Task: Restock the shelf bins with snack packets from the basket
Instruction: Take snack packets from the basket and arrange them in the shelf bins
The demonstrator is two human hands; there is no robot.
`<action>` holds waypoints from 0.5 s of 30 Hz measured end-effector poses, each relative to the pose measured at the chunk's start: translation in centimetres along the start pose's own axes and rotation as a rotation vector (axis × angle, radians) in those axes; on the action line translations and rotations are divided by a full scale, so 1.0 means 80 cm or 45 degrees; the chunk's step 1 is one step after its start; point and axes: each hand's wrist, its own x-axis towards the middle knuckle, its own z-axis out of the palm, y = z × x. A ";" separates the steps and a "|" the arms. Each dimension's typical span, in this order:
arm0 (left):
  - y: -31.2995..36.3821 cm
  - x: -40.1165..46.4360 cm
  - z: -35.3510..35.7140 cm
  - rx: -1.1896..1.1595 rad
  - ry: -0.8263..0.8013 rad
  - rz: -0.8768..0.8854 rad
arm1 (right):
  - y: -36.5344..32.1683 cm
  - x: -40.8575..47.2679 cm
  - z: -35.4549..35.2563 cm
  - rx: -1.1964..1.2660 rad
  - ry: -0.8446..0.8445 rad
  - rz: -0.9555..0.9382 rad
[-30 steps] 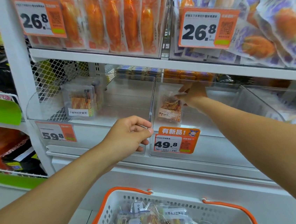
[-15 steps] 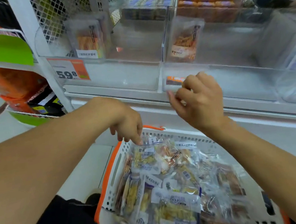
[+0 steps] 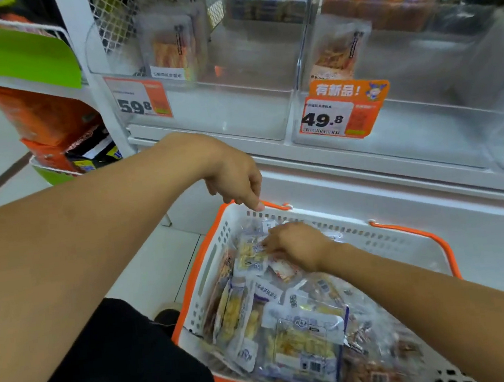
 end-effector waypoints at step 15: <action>0.121 -0.006 -0.027 -1.226 0.590 0.753 | 0.044 -0.194 -0.305 1.118 0.359 0.422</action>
